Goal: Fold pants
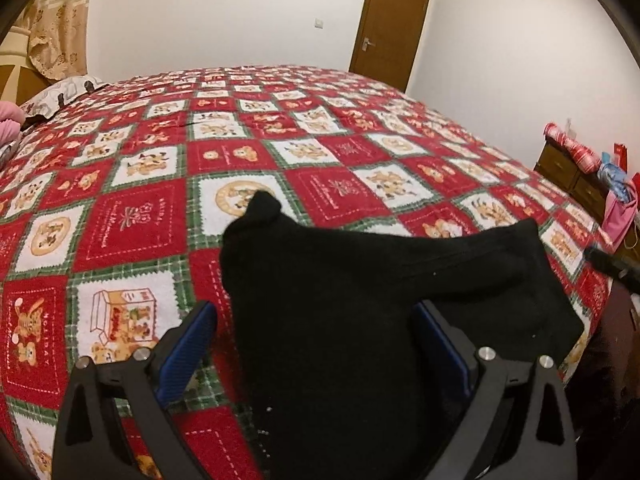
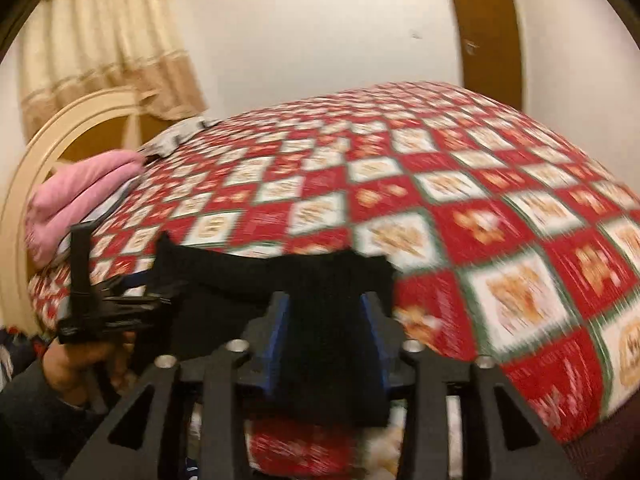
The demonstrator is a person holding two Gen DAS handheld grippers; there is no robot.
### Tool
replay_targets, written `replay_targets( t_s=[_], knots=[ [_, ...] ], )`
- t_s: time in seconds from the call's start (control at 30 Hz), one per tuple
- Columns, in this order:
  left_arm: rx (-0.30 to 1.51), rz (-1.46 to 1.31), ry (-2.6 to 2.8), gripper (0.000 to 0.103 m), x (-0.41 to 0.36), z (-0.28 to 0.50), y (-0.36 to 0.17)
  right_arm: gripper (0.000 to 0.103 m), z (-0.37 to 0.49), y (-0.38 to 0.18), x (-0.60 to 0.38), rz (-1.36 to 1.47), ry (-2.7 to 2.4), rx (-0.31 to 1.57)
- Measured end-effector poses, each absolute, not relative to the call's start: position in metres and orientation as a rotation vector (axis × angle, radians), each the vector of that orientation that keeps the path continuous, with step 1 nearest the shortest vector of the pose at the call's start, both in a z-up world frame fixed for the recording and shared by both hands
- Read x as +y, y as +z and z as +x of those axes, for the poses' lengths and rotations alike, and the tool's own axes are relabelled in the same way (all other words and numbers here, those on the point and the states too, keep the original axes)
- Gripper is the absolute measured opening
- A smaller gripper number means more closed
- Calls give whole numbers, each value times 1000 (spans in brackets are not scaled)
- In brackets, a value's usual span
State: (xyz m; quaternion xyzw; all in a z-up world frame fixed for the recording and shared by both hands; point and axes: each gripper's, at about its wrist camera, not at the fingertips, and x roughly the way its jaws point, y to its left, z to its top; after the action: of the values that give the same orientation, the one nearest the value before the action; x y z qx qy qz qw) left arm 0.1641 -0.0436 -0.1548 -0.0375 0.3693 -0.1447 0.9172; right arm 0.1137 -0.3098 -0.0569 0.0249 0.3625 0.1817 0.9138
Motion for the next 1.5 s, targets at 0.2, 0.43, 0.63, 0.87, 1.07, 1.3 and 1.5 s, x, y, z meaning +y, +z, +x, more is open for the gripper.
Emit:
replay_targets(
  t_s=[0.2,0.43,0.63,0.87,1.07,1.3,1.5],
  knots=[
    [777,-62,-294,100,-46,163,-157,47,131,-72,-265,-48,431,748],
    [789,-80,-300,101,-44,164,-161,47,166,-106,-296,86,339,870],
    [790,-73,-296,101,-46,163,-160,47,165,-109,-293,34,333,854],
    [789,-70,-292,101,-44,155,-156,49,147,-99,-300,-6,274,834],
    [790,-52,-303,101,-45,147,-157,54,117,-106,-280,-181,283,824],
    [803,-59,-305,101,-44,145,-161,54,111,-116,-276,-260,262,847],
    [802,-56,-306,101,-43,143,-162,57,114,-117,-284,-218,276,870]
  ],
)
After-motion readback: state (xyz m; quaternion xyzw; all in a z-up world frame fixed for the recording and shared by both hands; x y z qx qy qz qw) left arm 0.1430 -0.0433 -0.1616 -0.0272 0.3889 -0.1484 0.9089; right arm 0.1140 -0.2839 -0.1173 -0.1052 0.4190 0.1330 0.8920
